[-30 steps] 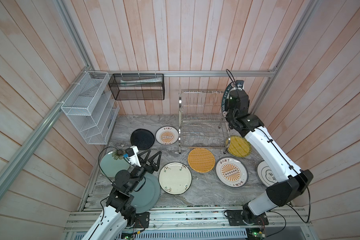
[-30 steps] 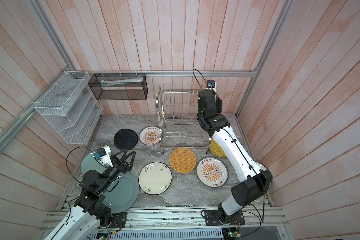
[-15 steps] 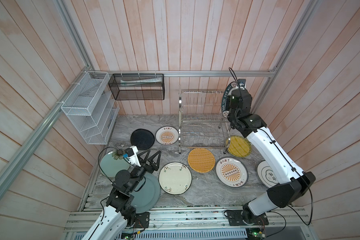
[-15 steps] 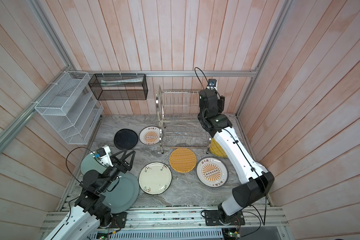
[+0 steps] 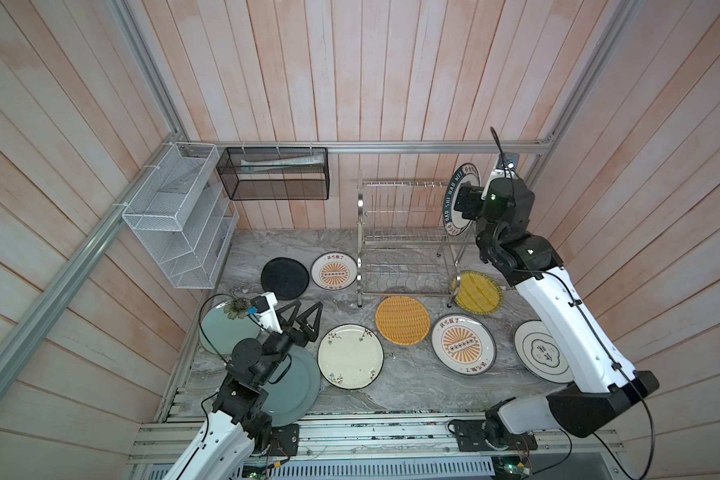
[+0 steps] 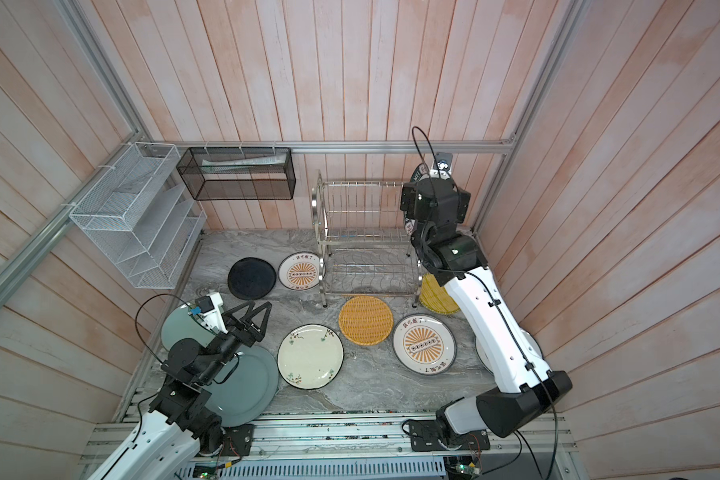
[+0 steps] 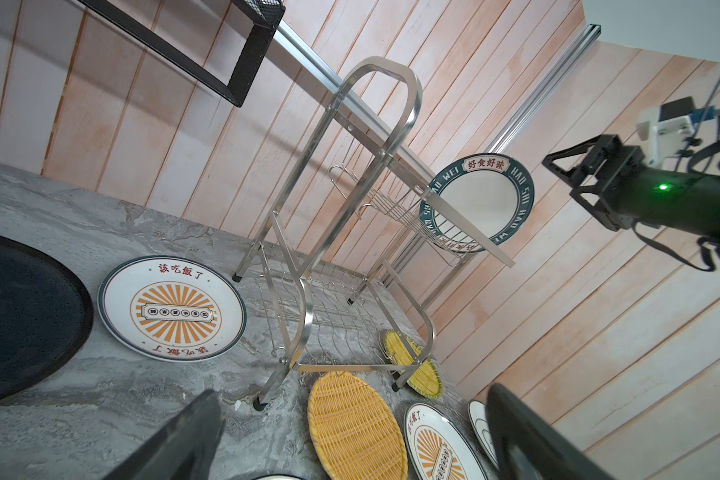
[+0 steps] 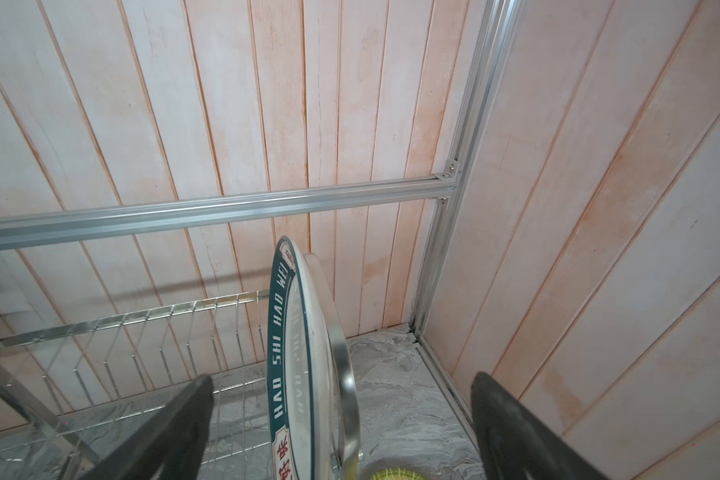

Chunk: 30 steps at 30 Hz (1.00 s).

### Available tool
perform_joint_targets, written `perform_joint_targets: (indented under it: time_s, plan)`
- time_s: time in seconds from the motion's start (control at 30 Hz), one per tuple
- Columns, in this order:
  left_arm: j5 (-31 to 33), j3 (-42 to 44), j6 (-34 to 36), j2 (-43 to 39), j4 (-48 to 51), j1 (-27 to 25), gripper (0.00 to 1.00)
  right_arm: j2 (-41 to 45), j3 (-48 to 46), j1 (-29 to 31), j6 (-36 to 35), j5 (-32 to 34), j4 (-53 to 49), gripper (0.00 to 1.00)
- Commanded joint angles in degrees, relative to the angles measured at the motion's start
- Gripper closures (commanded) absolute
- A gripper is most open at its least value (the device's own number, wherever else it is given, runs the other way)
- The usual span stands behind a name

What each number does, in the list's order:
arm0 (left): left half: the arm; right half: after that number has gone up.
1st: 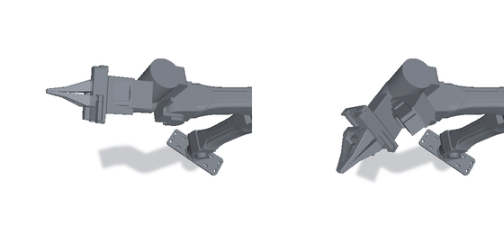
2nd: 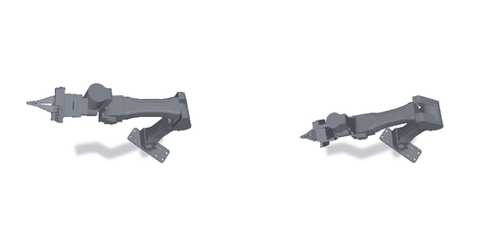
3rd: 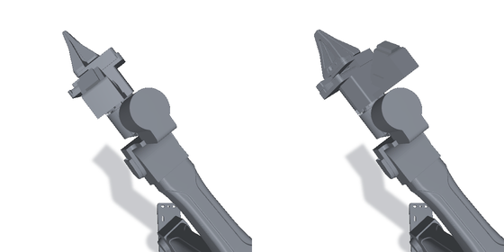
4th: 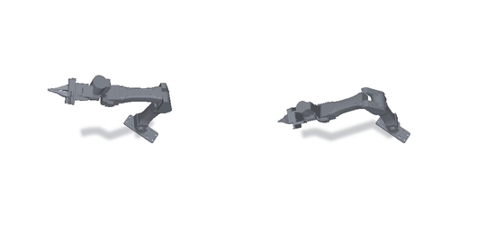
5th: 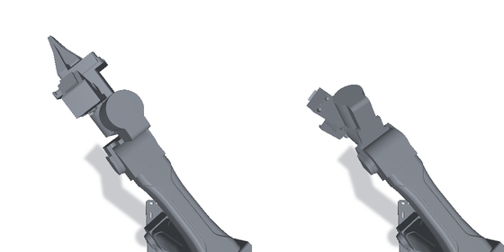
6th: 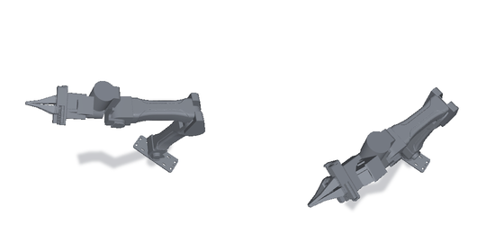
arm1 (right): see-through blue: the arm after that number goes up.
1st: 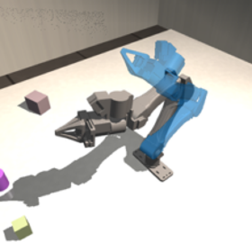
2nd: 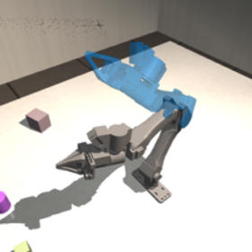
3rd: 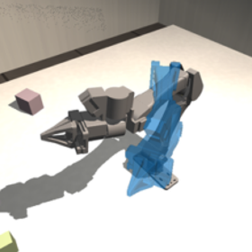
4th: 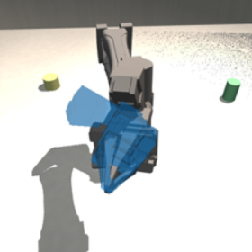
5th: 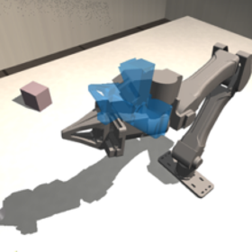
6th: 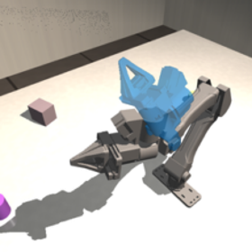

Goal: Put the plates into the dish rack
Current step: 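Open the right gripper and withdraw it while the left arm moves toward the black plate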

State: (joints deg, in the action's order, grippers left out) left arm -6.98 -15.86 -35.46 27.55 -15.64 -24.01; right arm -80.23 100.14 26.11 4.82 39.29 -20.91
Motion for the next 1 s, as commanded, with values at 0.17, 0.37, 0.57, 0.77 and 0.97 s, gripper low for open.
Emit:
perform_joint_targets:
  time_s: [0.17,0.37,0.57,0.77,0.97]
  plan:
    - [1.18,-3.9,-1.69,0.22,7.88,0.11,0.0,11.65,-9.17,0.08,8.5,-12.87,0.3,0.02]
    - [2.36,-5.58,-2.97,-0.77,13.61,0.19,0.0,21.6,-19.72,0.26,12.97,-24.31,1.48,0.02]
    - [3.95,-5.42,-5.84,0.48,15.62,0.37,0.0,28.87,-29.67,0.35,16.35,-35.77,2.92,0.02]
    - [4.7,-5.81,-10.12,5.36,16.98,2.0,0.0,34.25,-42.22,0.35,18.53,-42.11,7.76,0.02]
    - [-1.79,-7.84,-12.55,13.83,16.95,9.44,0.0,36.46,-53.12,0.34,22.5,-47.57,13.92,0.02]
